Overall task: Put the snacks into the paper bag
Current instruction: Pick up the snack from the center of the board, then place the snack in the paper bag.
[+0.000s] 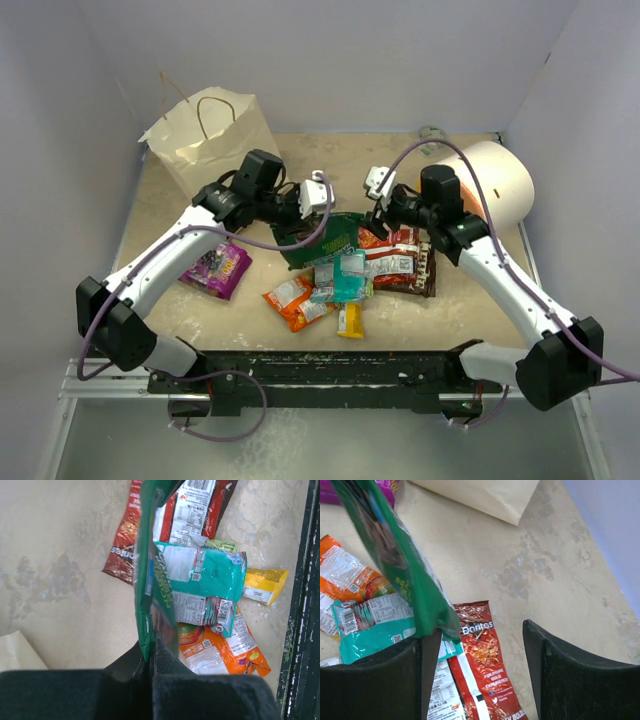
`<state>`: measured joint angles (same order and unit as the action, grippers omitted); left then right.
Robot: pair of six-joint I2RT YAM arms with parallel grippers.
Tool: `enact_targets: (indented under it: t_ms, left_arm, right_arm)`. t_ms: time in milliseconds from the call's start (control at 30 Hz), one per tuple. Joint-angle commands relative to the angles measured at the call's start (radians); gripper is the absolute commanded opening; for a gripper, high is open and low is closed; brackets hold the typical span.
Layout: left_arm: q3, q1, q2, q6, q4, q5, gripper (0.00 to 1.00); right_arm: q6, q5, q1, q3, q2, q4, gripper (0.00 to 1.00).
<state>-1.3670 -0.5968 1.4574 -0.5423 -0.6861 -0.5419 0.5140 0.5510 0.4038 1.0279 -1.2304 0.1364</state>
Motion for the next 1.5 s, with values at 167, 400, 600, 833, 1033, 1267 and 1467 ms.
enact_targets:
  t_ms: [167,400,600,833,1033,1267,1467]
  left_arm:
    - [-0.297,0.073,-0.125,0.024,-0.162,0.089,0.00]
    - [-0.526,0.232,-0.159,0.073,-0.271,0.172,0.00]
    - [-0.738,0.378,-0.161,0.139,-0.348,0.280,0.00]
    - [-0.914,0.408,-0.133,0.146,-0.370,0.550,0.00]
    - [-0.990,0.431,-0.098,0.119,-0.345,0.714,0.00]
    - [-1.014,0.431,-0.041,-0.024,-0.225,0.932,0.00]
    - [-1.046,0.431,0.020,-0.153,-0.072,1.044,0.00]
  right_arm:
    - [-0.054,0.053,-0.108,0.043,0.120,-0.030,0.71]
    - [-0.061,0.077,-0.159,0.031,0.147,-0.040,0.71]
    - [-0.065,0.094,-0.164,0.017,0.124,-0.051,0.72]
    - [-0.063,0.108,-0.164,0.005,0.114,-0.059,0.72]
    - [-0.053,0.107,-0.164,-0.001,0.109,-0.058,0.72]
    - [-0.046,0.111,-0.164,-0.012,0.099,-0.060,0.73]
    - [-0.044,0.115,-0.164,-0.012,0.084,-0.061,0.73]
